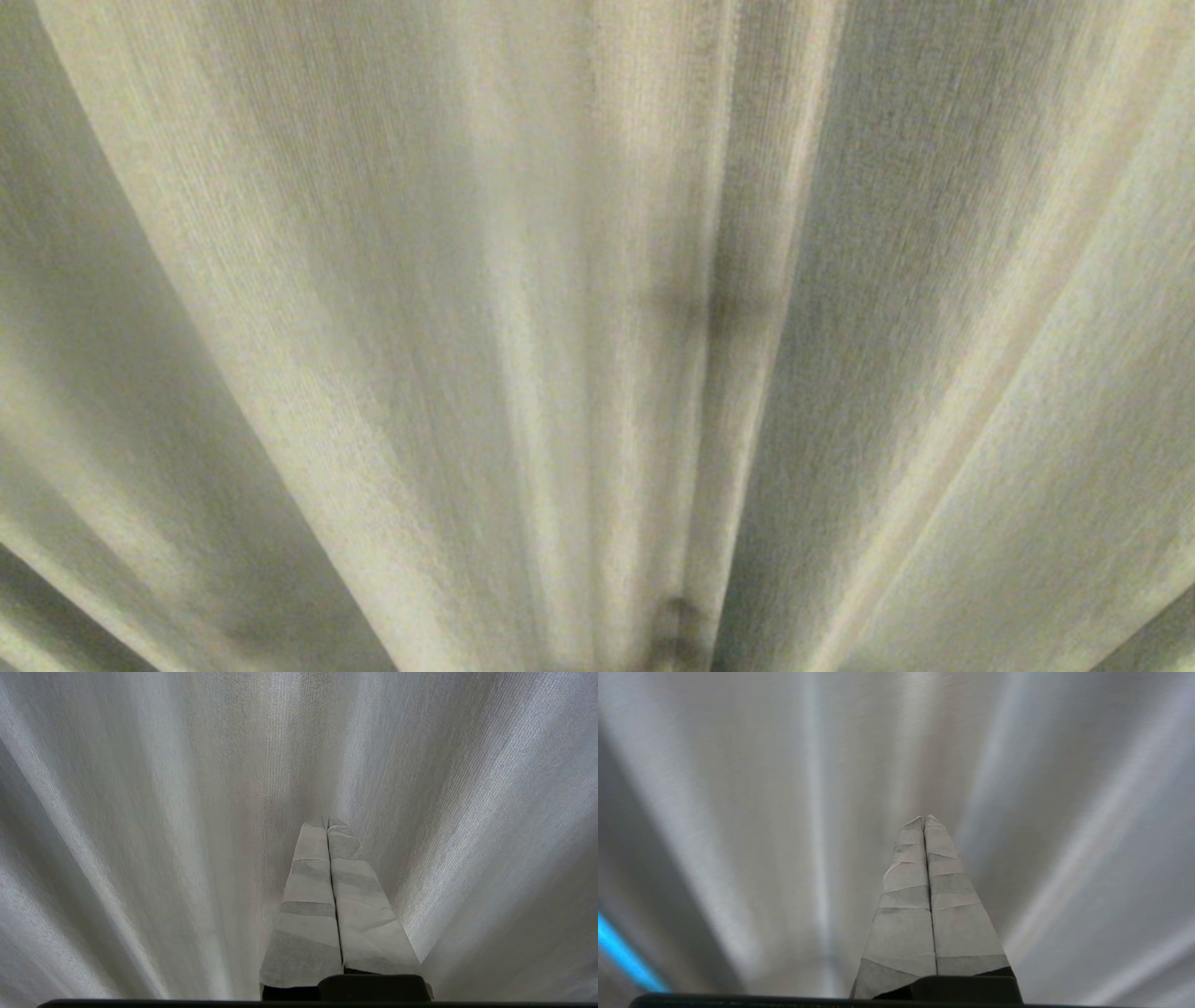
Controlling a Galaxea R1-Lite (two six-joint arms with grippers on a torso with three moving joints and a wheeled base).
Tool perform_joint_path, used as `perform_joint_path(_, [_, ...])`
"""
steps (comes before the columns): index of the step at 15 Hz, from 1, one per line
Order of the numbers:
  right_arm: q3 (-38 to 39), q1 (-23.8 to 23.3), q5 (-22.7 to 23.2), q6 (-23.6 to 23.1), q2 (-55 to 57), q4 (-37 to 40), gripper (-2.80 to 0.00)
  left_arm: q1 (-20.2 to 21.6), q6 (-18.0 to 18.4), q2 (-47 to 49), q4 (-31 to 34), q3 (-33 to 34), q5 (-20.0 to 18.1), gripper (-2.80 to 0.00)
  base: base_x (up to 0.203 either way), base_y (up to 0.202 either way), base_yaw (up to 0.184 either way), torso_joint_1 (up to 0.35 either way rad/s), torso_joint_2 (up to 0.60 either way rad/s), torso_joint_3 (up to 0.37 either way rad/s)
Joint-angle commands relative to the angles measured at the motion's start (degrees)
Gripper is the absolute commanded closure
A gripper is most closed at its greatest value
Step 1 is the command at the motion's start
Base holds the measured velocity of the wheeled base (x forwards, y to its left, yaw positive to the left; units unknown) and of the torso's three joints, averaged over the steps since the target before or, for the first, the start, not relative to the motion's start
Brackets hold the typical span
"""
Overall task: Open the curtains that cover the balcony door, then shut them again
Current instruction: Pull the outer curtains open on both sides
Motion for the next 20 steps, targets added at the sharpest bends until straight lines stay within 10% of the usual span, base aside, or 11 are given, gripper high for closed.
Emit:
perform_joint_path(1, [-1.43, 0.01, -2.19, -0.15, 2.65, -0.29, 0.0, 0.0, -0.04, 0.12, -0.02, 0.0, 0.04, 0.0, 0.0, 0.0, 0.0, 0.0, 0.0, 0.0])
perform_joint_path(11, [-9.36, -2.64, -3.44, -0.39, 11.88, -0.66, 0.0, 0.0, -0.04, 0.08, -0.03, 0.0, 0.04, 0.0, 0.0, 0.0, 0.0, 0.0, 0.0, 0.0])
perform_joint_path(12, [-9.57, -3.29, -3.44, -0.37, 12.42, -0.66, -2.8, 0.0, -0.04, 0.14, 0.04, 0.0, 0.04, 0.0, 0.0, 0.0, 0.0, 0.0, 0.0, 0.0])
perform_joint_path(20, [-14.67, -4.12, -3.15, -0.12, 17.35, -0.92, -2.8, 0.0, -0.04, 0.08, -0.03, 0.0, 0.04, 0.0, 0.0, 0.0, 0.0, 0.0, 0.0, 0.0])
